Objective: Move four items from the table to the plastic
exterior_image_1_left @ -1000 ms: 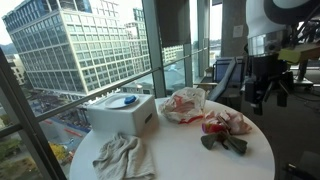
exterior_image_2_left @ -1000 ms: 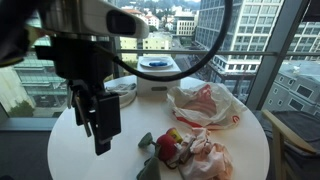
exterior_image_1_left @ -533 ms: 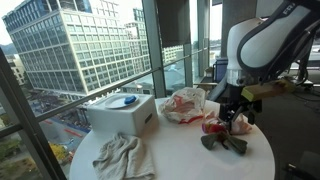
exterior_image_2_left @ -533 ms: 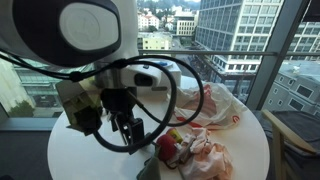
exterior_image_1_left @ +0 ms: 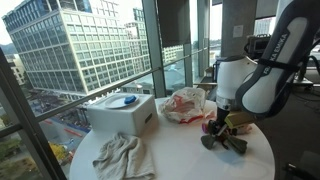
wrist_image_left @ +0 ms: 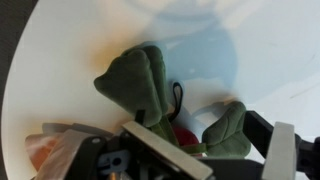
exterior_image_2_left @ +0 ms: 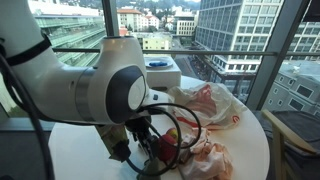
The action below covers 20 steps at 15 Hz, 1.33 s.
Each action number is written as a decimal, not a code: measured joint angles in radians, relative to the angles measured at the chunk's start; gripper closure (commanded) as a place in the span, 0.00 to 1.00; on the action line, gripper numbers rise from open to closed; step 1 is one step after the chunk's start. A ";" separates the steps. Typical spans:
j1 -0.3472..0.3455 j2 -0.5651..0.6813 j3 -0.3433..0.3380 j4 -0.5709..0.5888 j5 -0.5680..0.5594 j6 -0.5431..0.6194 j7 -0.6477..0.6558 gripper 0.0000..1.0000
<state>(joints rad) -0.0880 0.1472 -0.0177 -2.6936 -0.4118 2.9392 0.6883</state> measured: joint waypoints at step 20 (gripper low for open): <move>0.176 -0.039 -0.175 0.020 -0.399 -0.056 0.334 0.95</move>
<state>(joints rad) 0.0878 0.1086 -0.1922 -2.6734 -0.8107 2.8830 1.0224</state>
